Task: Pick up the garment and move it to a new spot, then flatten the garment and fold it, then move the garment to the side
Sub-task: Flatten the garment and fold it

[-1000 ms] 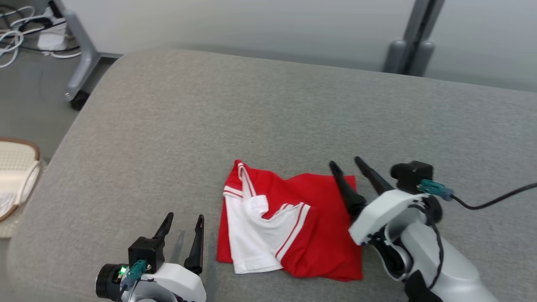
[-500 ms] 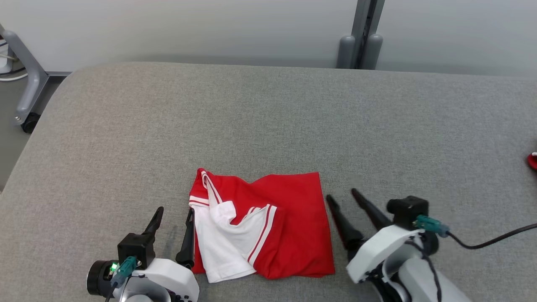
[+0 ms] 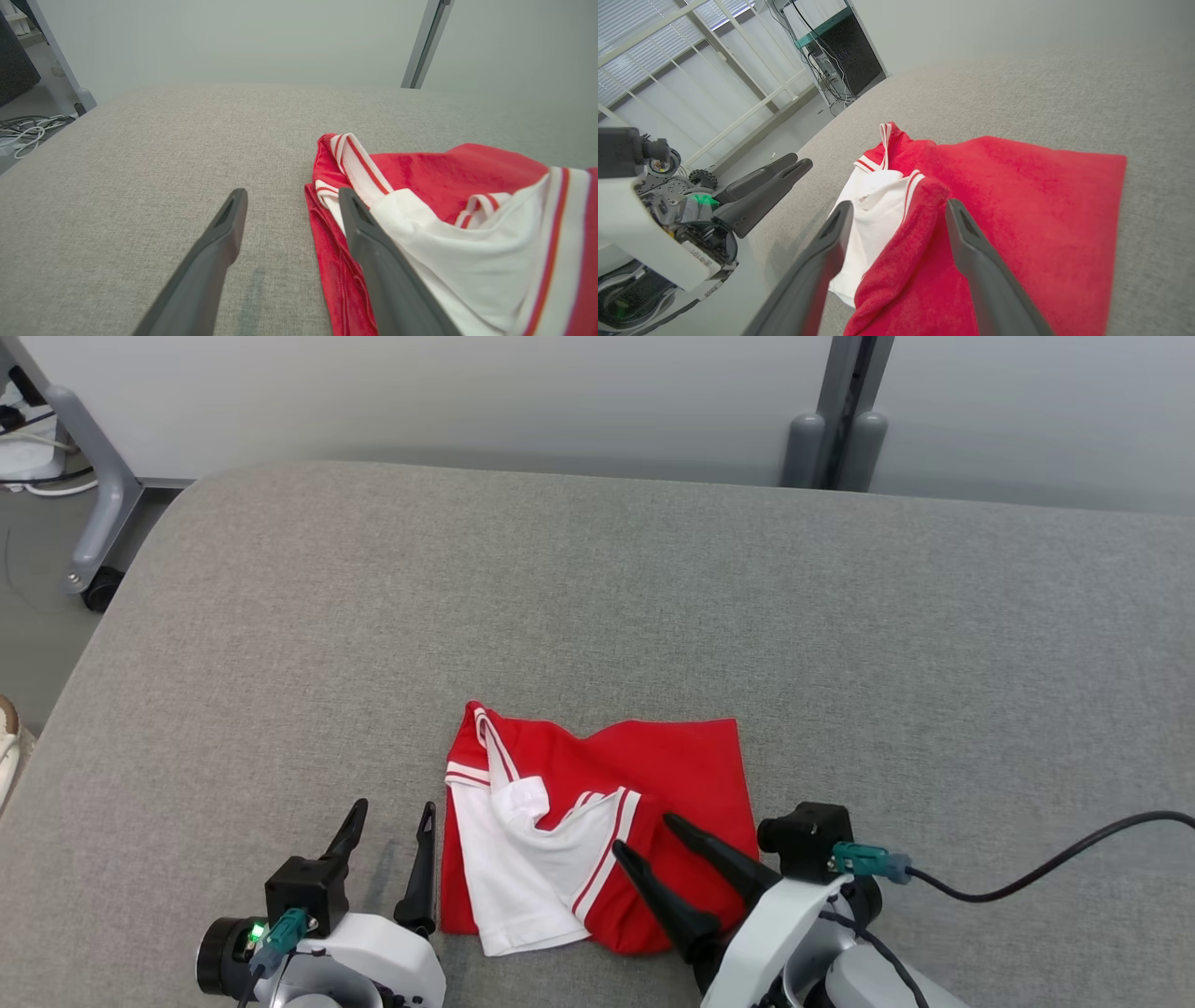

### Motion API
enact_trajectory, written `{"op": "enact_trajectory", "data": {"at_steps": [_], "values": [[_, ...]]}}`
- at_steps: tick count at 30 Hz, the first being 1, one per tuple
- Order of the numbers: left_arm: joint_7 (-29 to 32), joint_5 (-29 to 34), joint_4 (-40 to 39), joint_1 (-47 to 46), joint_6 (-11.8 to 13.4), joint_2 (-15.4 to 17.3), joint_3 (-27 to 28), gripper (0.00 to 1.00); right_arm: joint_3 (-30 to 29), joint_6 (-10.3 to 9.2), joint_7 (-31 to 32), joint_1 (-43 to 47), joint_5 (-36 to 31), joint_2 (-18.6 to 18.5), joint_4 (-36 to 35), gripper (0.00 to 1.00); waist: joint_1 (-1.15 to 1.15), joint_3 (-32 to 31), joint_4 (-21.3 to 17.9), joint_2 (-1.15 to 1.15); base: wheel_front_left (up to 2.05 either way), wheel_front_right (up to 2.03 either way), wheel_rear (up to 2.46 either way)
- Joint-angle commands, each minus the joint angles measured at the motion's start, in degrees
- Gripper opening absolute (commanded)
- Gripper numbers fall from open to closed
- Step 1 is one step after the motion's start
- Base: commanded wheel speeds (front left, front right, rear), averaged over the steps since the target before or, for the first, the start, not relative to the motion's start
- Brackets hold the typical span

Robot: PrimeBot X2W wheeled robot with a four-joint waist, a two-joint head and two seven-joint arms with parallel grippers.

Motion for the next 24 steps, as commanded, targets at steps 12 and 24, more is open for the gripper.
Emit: {"op": "enact_trajectory", "data": {"at_steps": [12,24], "values": [[-0.1,-0.6,-0.1,-0.5,0.1,0.2,0.0,1.00,8.5,0.00,2.1,-4.2,0.4,-0.1,1.9,0.00,0.00,0.8,1.3,0.00,0.00,0.00,0.00],[-0.1,-1.4,-0.2,-1.3,0.5,0.3,-0.9,1.00,24.8,0.00,3.9,-9.9,10.7,-0.6,0.2,1.00,0.00,0.8,1.8,0.00,0.00,0.00,0.00]]}}
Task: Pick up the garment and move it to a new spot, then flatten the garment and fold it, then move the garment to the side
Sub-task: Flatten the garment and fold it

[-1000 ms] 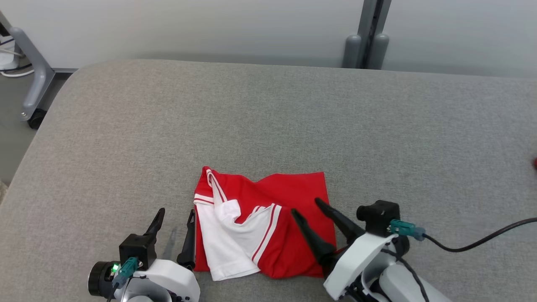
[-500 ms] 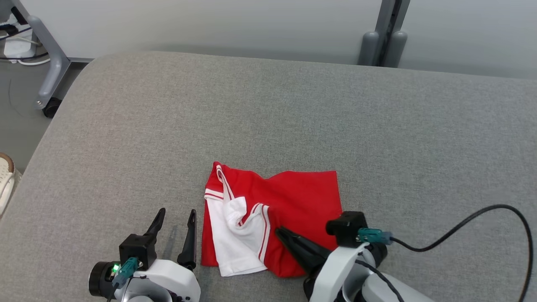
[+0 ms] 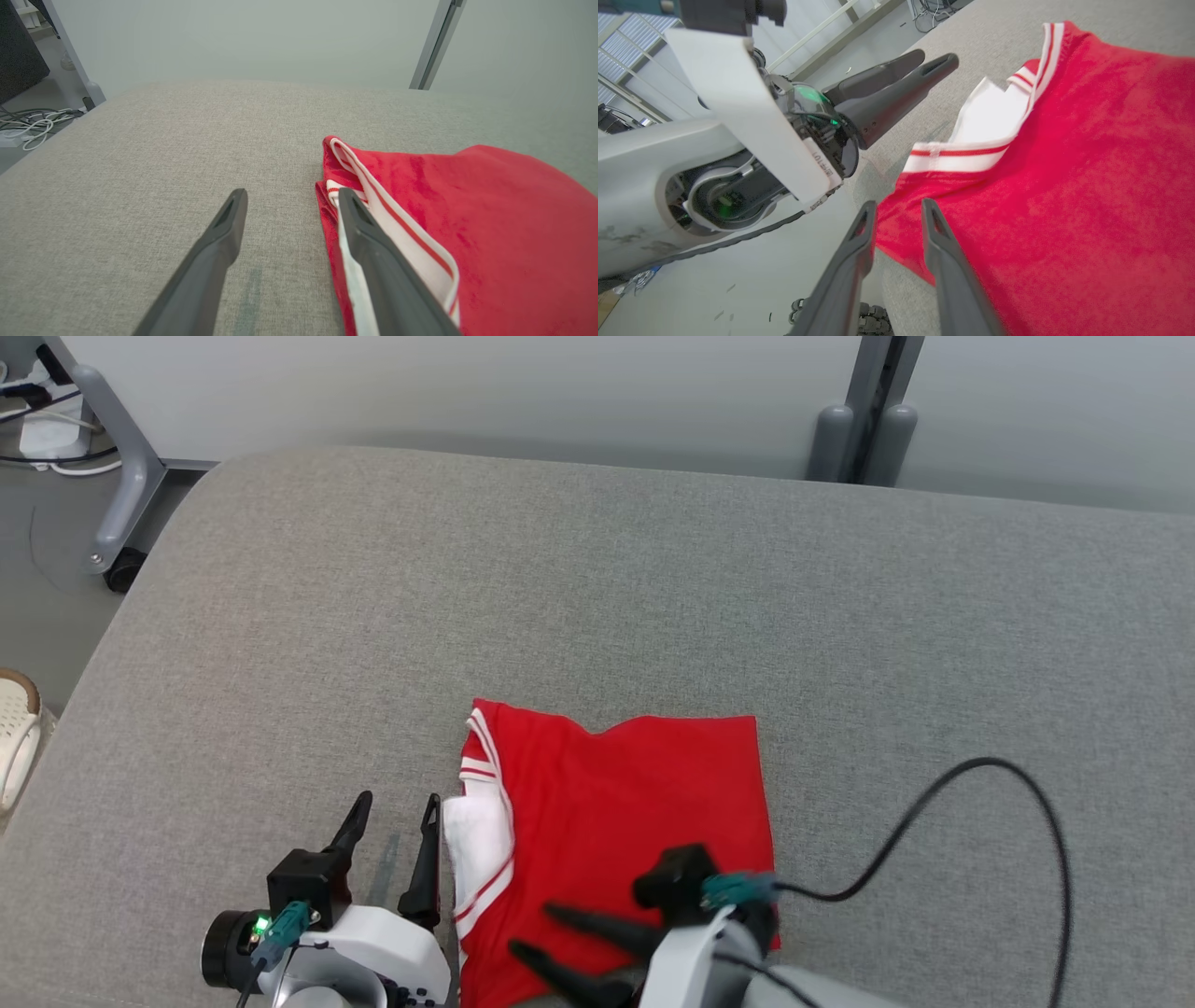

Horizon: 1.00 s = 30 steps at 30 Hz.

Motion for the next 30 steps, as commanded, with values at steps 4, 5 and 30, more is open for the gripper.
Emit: {"op": "enact_trajectory", "data": {"at_steps": [4,5,30], "values": [[-0.1,0.2,-0.4,0.2,0.5,0.3,0.9,1.00,-3.3,0.00,-7.1,-1.7,0.2,-2.1,4.8,1.00,0.00,-0.5,-0.6,0.00,0.00,0.00,0.00],[-0.1,0.4,-0.5,0.4,0.5,0.2,1.1,1.00,-4.6,0.00,-8.2,-2.0,-0.6,-2.4,6.8,1.00,0.00,-0.6,-0.9,0.00,0.00,0.00,0.00],[-0.1,3.8,-2.1,3.7,0.4,0.3,7.8,1.00,-64.6,0.00,-11.7,21.6,-40.5,2.9,0.1,1.00,0.00,-5.2,-8.2,0.00,0.00,0.00,0.00]]}}
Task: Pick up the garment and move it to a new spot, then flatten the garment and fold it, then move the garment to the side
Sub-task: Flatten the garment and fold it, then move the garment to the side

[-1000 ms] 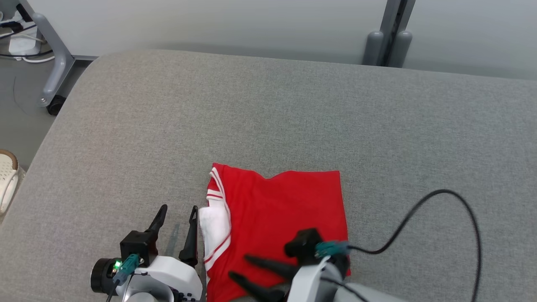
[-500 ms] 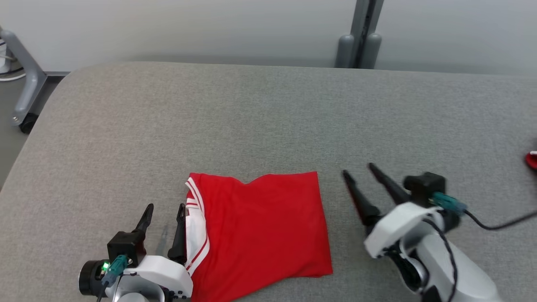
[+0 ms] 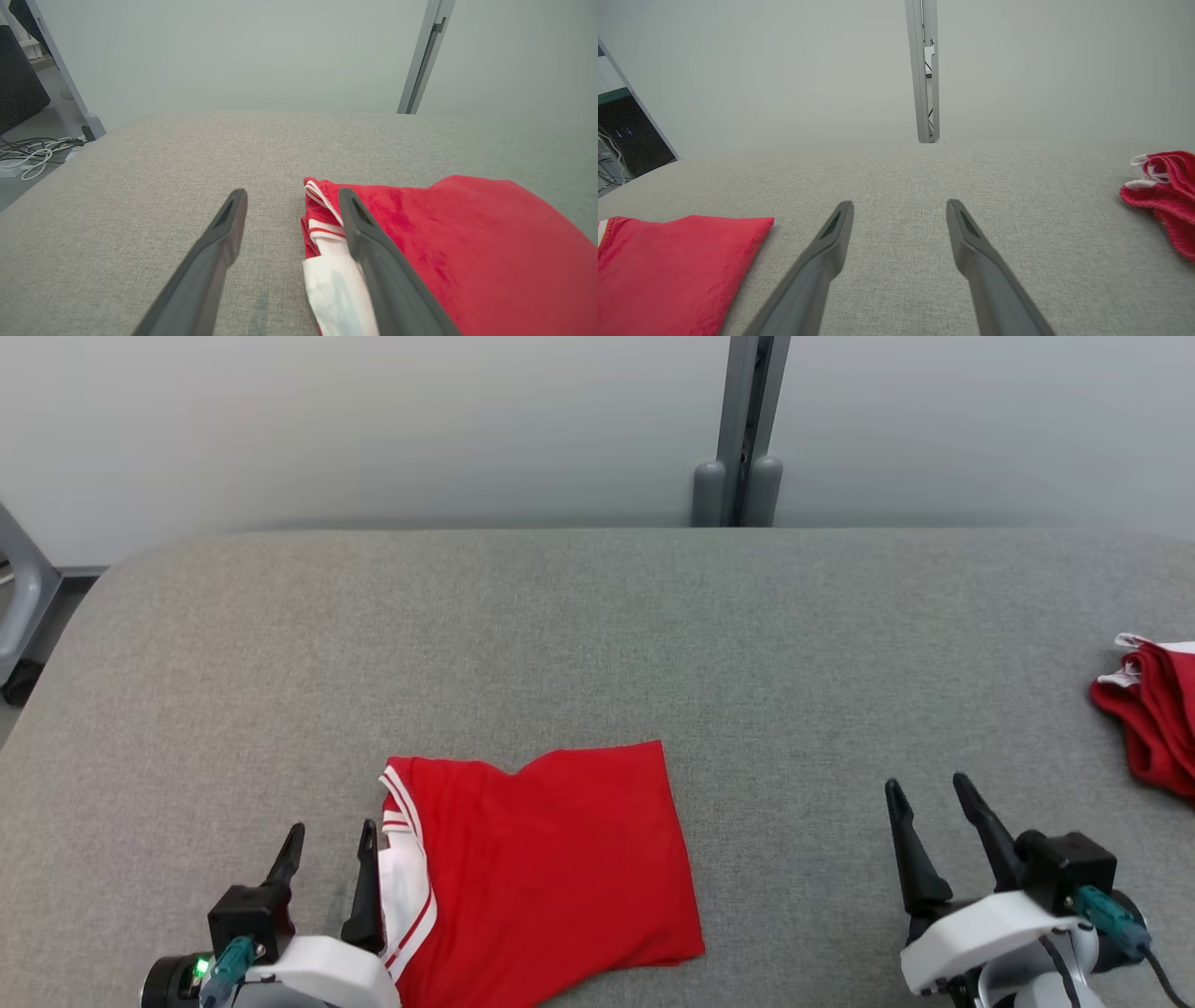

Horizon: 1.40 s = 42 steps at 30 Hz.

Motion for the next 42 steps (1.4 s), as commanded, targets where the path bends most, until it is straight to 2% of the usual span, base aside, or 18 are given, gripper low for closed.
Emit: {"op": "enact_trajectory", "data": {"at_steps": [1,11,24,32,42], "values": [[-0.1,0.3,-0.2,0.6,-0.3,0.3,0.4,1.00,0.1,0.00,-0.3,0.9,0.2,-0.2,-0.4,1.00,0.00,-0.8,-0.4,0.00,0.00,0.00,0.00],[-0.1,1.4,-1.0,5.4,-0.4,0.3,2.2,1.00,0.6,0.00,-0.3,5.8,2.9,-0.2,-2.4,1.00,0.00,-5.0,-1.8,0.00,0.00,0.00,0.00],[-0.1,0.6,-1.5,6.3,-0.6,0.3,2.4,1.00,2.0,0.00,-0.3,6.6,4.1,-0.2,-1.6,1.00,0.00,-5.2,-1.6,0.00,0.00,0.00,0.00],[-0.1,-0.8,-1.4,5.0,-0.4,0.3,-0.2,1.00,8.2,0.00,-0.3,4.0,5.4,-0.1,2.9,1.00,0.00,-2.3,0.6,0.00,0.00,0.00,0.00],[-0.1,-2.7,-1.7,1.1,0.0,0.3,-3.4,1.00,18.2,0.00,-0.3,-4.6,9.1,-0.2,7.8,1.00,0.00,4.5,4.4,0.00,0.00,0.00,0.00]]}}
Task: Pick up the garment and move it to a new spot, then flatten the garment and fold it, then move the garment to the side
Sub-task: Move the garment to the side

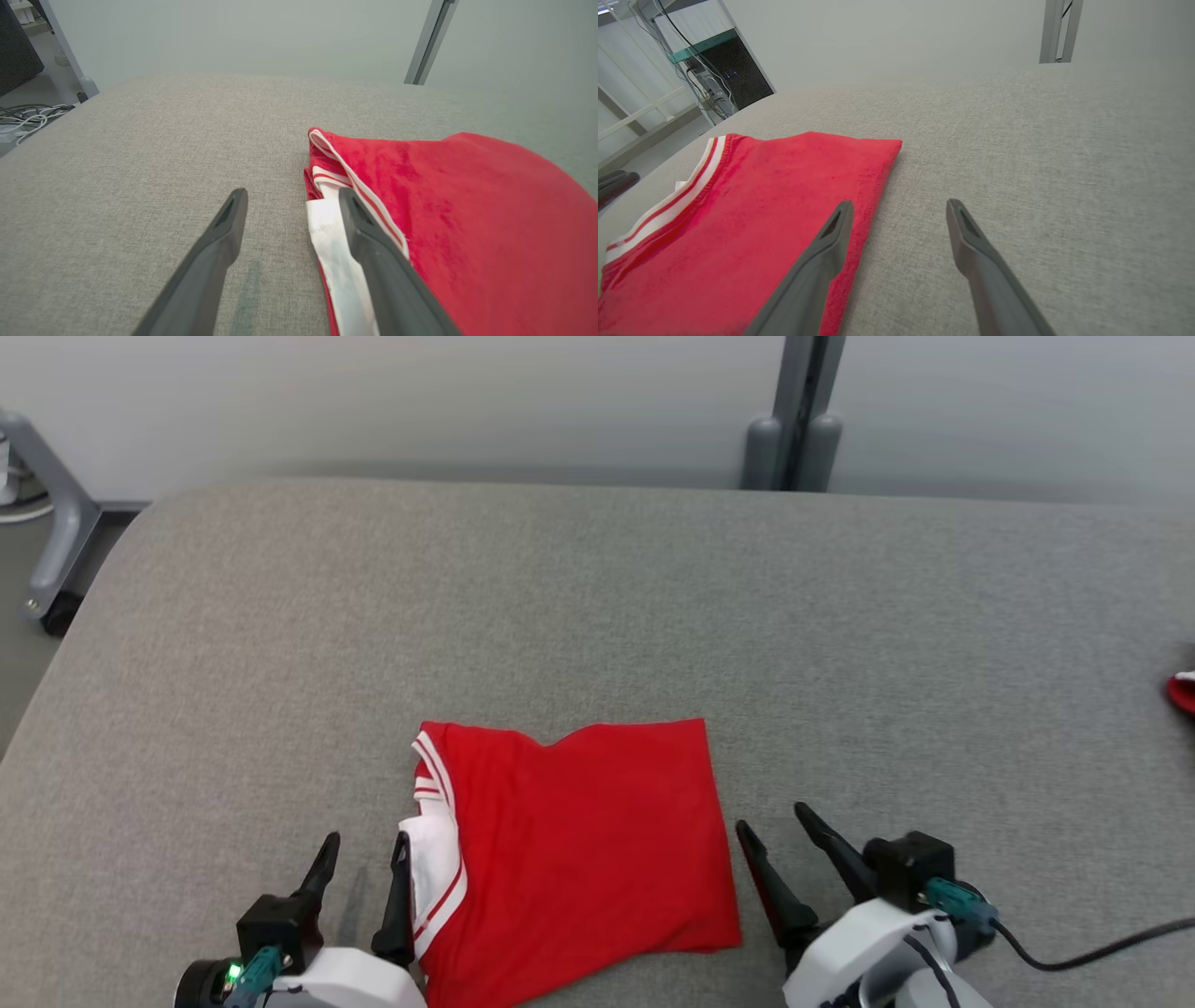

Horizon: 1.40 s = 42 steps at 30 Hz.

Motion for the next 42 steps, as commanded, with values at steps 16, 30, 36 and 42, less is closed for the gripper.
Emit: {"op": "enact_trajectory", "data": {"at_steps": [16,30,36,42], "values": [[-0.1,-1.4,-0.1,-4.4,0.9,0.2,-2.2,1.00,13.4,0.00,2.8,-11.2,11.1,-0.3,10.0,0.00,0.00,5.0,3.3,0.00,0.00,0.00,0.00],[-0.1,2.3,-0.5,-4.0,-1.1,0.2,-0.3,1.00,9.6,-0.02,-0.3,-11.8,12.5,-0.4,15.1,0.00,0.00,2.5,-10.4,0.00,0.00,0.00,0.00],[-0.1,4.5,-0.7,-5.2,-1.8,0.2,0.4,1.00,8.7,-0.02,-0.3,-11.0,12.1,-0.4,12.3,0.00,0.00,3.6,-21.5,0.00,0.00,0.00,0.00],[-0.1,6.6,-1.0,-6.3,-3.7,0.3,0.9,1.00,7.9,-0.01,-0.3,-9.7,12.8,-0.3,9.9,0.00,0.00,4.5,-31.1,0.00,0.00,0.00,0.00]]}}
